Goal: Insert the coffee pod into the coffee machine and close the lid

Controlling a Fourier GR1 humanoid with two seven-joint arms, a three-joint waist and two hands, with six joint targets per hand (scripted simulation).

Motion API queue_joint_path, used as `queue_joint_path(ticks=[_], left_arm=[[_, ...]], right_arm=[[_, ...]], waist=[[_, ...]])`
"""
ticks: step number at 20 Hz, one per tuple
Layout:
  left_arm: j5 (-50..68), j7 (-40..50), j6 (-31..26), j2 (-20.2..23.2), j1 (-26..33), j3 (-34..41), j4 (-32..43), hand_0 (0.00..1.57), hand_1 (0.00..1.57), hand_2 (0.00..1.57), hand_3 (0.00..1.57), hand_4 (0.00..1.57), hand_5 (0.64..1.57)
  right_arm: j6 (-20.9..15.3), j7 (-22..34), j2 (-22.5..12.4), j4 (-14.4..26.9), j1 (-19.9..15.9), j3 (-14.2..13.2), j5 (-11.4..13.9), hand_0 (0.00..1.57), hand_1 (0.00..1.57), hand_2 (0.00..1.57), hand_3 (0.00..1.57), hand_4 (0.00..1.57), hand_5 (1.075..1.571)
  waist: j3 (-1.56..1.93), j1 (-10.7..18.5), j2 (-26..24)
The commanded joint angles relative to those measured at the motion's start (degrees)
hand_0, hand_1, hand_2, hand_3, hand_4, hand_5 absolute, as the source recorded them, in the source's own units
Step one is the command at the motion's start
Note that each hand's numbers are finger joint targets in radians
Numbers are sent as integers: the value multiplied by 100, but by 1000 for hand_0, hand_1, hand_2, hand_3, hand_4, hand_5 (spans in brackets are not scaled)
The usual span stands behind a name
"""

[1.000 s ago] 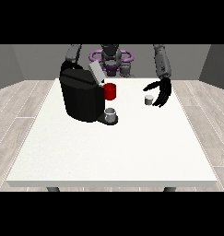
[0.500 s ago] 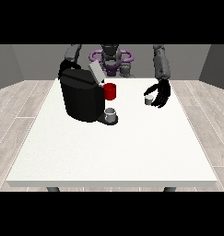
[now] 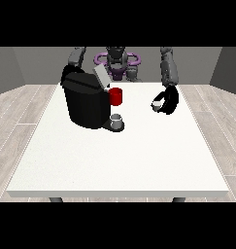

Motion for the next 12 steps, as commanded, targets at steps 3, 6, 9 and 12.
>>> queue_joint_path(ticks=[3,6,9,12], left_arm=[[-235,-256,76,189,-126,35,400,1115,1115,1173,966,280,1571],[-153,-700,159,156,-188,150,416,1266,1266,1399,1363,507,1571],[-207,-511,-441,105,-446,-96,-39,1468,1468,1468,1414,607,1571],[-157,-549,-871,-11,-627,-183,-202,1400,1400,1423,1364,595,1571]], right_arm=[[32,-9,3,-131,56,-26,-72,0,0,0,0,535,1571],[136,-99,-36,-152,82,-45,-133,0,0,0,0,429,1571],[201,-303,-115,542,88,-372,-309,0,0,0,0,424,1571],[66,151,-180,682,-204,-452,-311,0,0,0,0,429,1571]], waist=[[-8,-78,99],[-9,-72,180],[-3,147,-217],[-4,297,-458]])
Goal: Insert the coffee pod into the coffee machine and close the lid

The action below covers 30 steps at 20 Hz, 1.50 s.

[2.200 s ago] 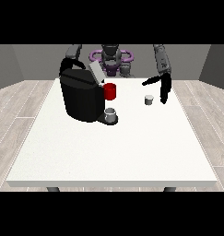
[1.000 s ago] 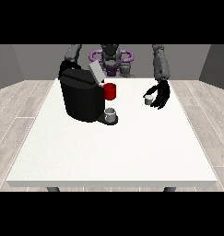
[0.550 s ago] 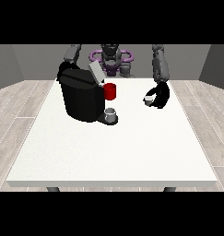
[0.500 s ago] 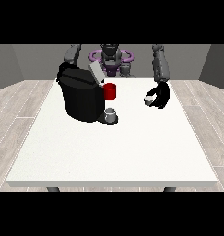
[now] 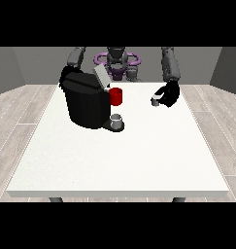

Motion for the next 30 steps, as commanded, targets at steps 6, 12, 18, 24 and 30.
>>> queue_joint_path(ticks=[6,12,18,24,30], left_arm=[[64,330,-808,-22,-720,-7,-385,1258,1258,1321,1297,529,1571],[-29,800,-1145,16,-1202,15,-556,1235,1235,1323,1291,571,1571],[65,771,-1310,51,-1436,190,-574,1253,1253,1328,1281,537,1571],[-11,1204,-1058,194,-2062,420,-518,1272,1272,1307,1244,512,1571],[-27,1358,-1027,196,-2426,505,-462,1260,1260,1318,1258,490,1571]], right_arm=[[215,175,-119,350,-23,15,-46,0,0,0,0,490,1571],[180,-308,-34,694,-109,-49,-40,0,0,0,0,456,1571],[87,-329,206,439,84,299,-20,0,0,0,0,476,1571],[278,-221,78,211,-195,327,-38,0,0,0,0,521,1571],[176,58,-48,66,-495,230,0,0,0,0,0,506,1571]], waist=[[-3,-84,-452],[-1,-123,-362],[-3,-330,-428],[-3,-727,-110],[-3,-894,163]])
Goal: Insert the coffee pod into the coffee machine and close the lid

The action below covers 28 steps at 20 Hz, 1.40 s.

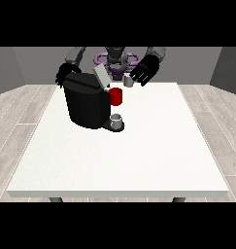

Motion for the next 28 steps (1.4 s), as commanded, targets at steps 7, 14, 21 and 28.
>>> queue_joint_path(ticks=[7,14,21,28], left_arm=[[-163,361,59,-91,-630,1,52,1262,1262,1297,1237,494,1571],[-145,136,-75,55,-530,98,304,1283,1283,1314,1222,504,1571],[-299,67,-27,-90,-563,-55,156,1251,1251,1294,1208,506,1571],[-337,220,-43,-402,-450,-125,173,1198,1198,1271,1200,505,1571]], right_arm=[[-206,273,-3,-189,-353,57,187,0,0,0,0,548,1571],[-66,441,-193,-515,-379,-62,53,0,0,0,0,519,1571],[-229,25,36,-243,-178,-121,36,0,0,0,0,525,1571],[-102,81,-44,-202,47,-165,-42,0,0,0,0,513,1571]], waist=[[0,-233,260],[-2,-354,421],[0,-158,452],[1,-120,160]])
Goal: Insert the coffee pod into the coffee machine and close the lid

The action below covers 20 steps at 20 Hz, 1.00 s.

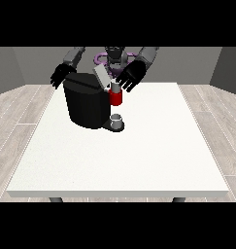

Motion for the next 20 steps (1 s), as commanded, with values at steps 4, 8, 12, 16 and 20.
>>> queue_joint_path(ticks=[4,8,12,16,20], left_arm=[[-94,137,120,-293,26,-79,-42,1160,1160,1244,1185,506,1571],[-86,23,-71,-23,-73,-1,28,1208,1208,1265,1191,493,1571],[-93,-15,-342,175,-57,22,150,1230,1230,1274,1180,481,1571],[-153,161,-153,-191,-92,-61,59,1196,1196,1240,1142,466,1571],[-225,132,-77,-99,-103,-34,123,1129,1129,1167,1028,443,1571]], right_arm=[[-68,-407,89,225,143,-103,-24,0,0,0,0,481,1571],[9,-238,-7,162,-9,-203,-152,0,0,0,0,448,1571],[15,-128,-36,-2,124,-161,-133,0,0,0,0,433,1571],[-15,-195,12,243,-29,-167,-114,0,0,0,0,446,1571],[-111,73,-61,26,-72,-89,22,0,0,0,0,418,1571]], waist=[[2,86,56],[1,88,132],[1,35,9],[2,131,104],[0,-23,122]])
